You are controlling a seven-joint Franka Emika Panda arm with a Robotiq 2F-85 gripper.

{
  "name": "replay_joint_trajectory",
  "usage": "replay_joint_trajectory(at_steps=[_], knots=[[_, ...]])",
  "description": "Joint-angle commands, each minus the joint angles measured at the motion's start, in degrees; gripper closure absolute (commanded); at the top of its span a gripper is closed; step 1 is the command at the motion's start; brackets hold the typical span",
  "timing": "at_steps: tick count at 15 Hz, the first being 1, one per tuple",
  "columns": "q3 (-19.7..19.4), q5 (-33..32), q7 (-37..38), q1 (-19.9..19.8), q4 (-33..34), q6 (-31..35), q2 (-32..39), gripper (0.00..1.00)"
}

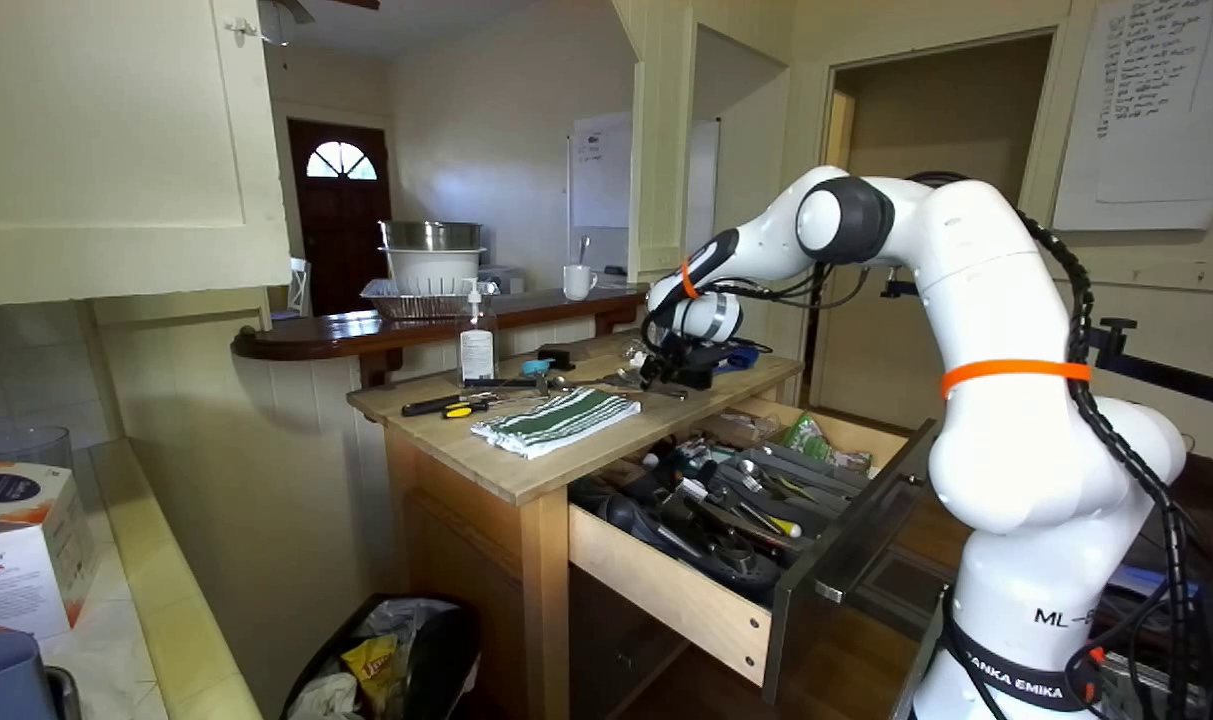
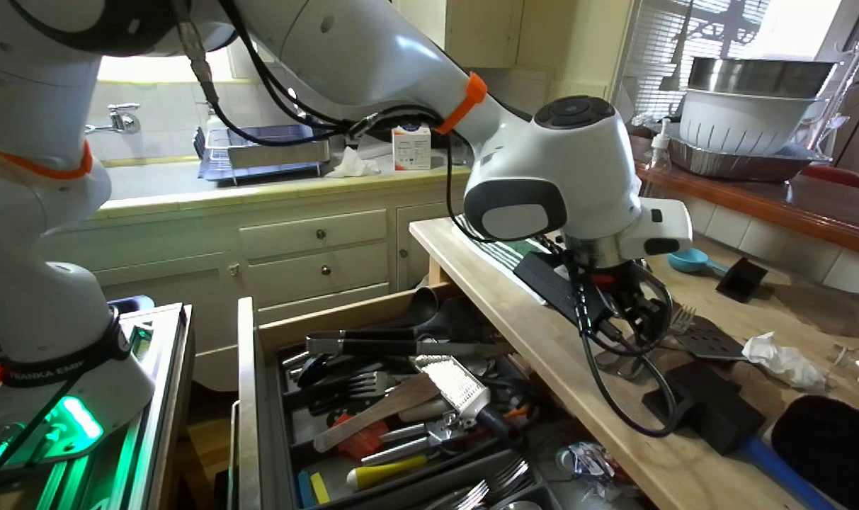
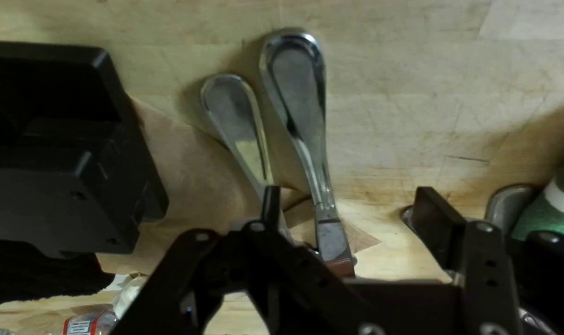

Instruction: Put the knife through the towel

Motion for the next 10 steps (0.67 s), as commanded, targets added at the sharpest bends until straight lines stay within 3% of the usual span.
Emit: replay_joint_trajectory(at_steps=[1, 3, 6, 10], knots=[[2.75, 0.23, -2.32, -2.35, 3.48, -0.03, 3.39, 0.44], [3.46, 0.12, -2.77, -2.82, 4.19, -0.32, 4.15, 0.41], [3.91, -0.17, -2.88, -3.12, 4.7, -0.9, 4.78, 0.46], [3.52, -0.51, -2.08, -3.01, 3.58, -3.32, 3.74, 0.72]])
